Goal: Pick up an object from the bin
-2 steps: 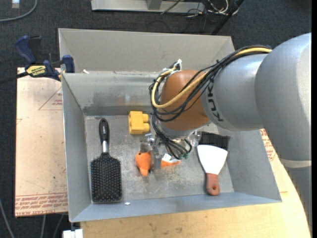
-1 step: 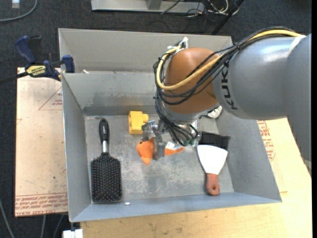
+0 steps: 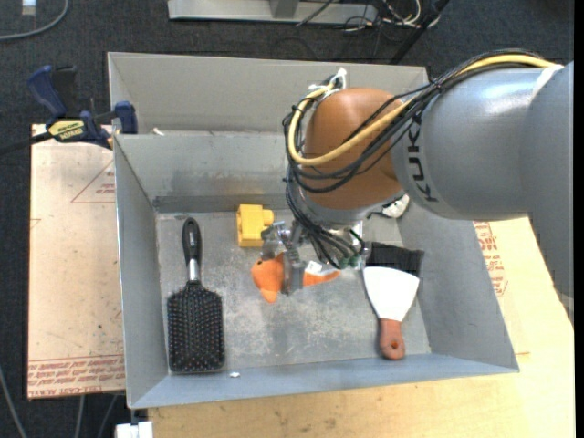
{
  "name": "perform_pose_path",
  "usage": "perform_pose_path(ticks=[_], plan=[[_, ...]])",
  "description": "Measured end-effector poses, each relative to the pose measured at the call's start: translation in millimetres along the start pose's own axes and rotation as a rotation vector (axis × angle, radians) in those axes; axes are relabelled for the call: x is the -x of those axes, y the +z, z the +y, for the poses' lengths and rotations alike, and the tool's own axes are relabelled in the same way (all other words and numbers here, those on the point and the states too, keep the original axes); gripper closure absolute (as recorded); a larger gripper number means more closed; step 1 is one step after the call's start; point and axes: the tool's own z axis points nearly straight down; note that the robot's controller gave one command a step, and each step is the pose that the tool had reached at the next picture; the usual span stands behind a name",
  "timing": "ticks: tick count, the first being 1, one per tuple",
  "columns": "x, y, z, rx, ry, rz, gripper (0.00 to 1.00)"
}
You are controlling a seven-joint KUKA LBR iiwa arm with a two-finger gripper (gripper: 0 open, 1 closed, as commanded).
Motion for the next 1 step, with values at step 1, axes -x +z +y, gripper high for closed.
perform_pose_path(ticks=[1], plan=[[7.2, -102.3, 1.1, 0.001, 0.017, -0.004, 1.0]])
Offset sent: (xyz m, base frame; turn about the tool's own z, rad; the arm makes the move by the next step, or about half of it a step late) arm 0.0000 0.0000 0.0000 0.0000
